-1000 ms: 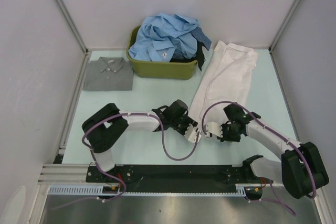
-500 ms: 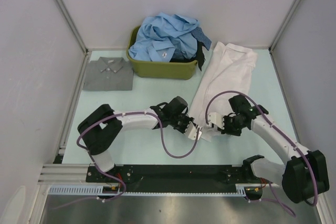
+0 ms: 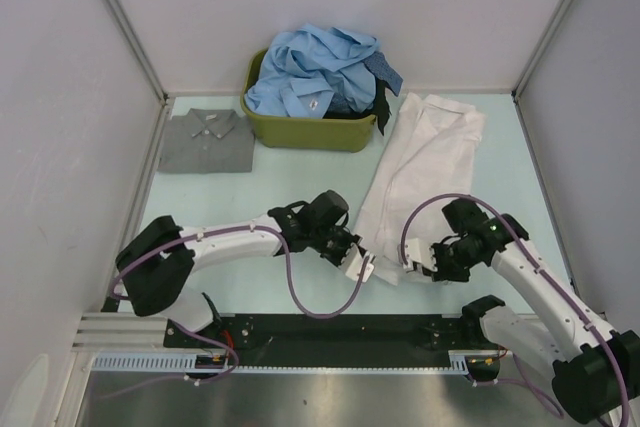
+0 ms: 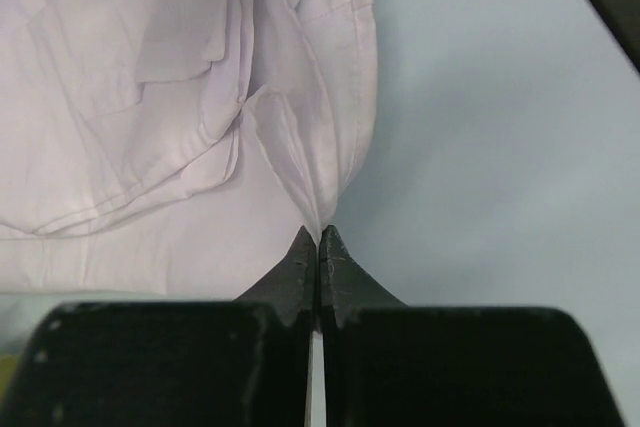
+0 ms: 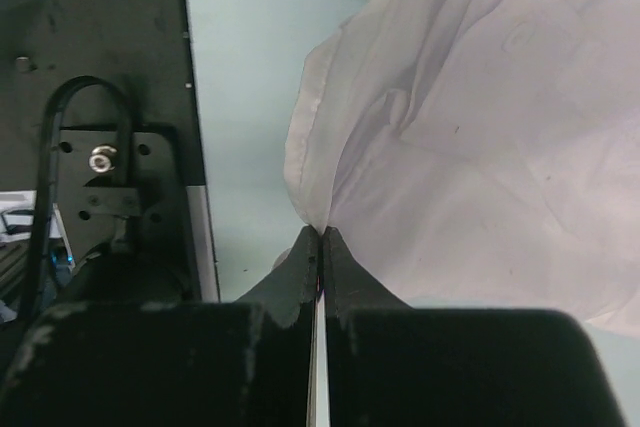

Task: Fold and stack the long sleeve shirts
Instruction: Fold the shirt

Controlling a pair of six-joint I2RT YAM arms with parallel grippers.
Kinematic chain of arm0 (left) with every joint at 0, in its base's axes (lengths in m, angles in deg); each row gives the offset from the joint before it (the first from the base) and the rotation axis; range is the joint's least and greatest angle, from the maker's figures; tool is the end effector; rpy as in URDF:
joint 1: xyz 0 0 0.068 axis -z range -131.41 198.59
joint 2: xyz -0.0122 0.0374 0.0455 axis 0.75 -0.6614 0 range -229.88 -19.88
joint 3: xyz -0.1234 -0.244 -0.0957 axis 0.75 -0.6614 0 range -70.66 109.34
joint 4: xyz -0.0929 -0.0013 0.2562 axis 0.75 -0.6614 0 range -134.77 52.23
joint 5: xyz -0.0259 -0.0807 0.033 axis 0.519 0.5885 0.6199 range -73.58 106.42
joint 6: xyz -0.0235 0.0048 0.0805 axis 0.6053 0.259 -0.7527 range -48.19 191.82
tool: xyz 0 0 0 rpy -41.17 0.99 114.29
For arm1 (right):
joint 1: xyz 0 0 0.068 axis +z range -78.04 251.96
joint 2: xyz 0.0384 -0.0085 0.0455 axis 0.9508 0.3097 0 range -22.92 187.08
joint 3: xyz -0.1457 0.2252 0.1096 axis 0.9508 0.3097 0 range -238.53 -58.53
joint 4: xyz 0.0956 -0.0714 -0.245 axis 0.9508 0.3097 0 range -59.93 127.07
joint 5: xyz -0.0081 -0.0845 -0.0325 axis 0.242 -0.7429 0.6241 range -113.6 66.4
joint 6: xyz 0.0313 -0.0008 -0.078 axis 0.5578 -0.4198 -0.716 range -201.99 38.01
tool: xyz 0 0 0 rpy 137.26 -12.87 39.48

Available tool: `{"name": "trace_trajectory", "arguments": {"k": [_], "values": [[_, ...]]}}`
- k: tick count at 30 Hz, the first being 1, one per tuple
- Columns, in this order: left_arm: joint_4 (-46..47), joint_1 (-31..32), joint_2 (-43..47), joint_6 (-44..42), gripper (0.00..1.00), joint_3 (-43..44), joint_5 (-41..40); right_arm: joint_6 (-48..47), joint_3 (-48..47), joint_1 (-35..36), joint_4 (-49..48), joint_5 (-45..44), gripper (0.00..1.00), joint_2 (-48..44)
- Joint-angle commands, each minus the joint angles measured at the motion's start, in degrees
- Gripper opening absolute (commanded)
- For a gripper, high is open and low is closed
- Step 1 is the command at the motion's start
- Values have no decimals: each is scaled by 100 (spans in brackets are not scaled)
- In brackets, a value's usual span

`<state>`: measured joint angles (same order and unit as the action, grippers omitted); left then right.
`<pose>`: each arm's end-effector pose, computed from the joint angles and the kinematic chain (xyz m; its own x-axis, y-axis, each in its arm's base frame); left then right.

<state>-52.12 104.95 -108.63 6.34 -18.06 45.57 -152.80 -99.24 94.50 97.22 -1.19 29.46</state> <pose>0.1610 -0.3067 0.1851 0.6401 0.4723 -0.6060 0.7620 -0.4906 0.4226 0.1179 0.0794 0.2039 0.1014 -0.9033 -0.4170 -0.9947 -0.0839 -0.0601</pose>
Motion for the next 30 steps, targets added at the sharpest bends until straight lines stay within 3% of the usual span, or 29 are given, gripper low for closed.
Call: {"name": "trace_trajectory", "arguments": {"k": [1, 8, 15, 23, 30], "values": [[-226, 173, 419, 43, 0, -127, 293, -179, -235, 171, 710, 360, 0, -272], [-726, 244, 587, 192, 0, 66, 548, -592, -306, 215, 1133, 685, 0, -624], [-736, 139, 131, 395, 0, 602, 566, -372, -569, -153, 782, 790, 0, -194], [-815, -397, -906, 465, 0, 2007, 680, -1268, -1246, -1410, 624, 1072, 0, 1034], [-798, -898, -2496, 649, 0, 4288, 531, -1708, -2581, -2419, 211, 1256, 0, 2881]]}}
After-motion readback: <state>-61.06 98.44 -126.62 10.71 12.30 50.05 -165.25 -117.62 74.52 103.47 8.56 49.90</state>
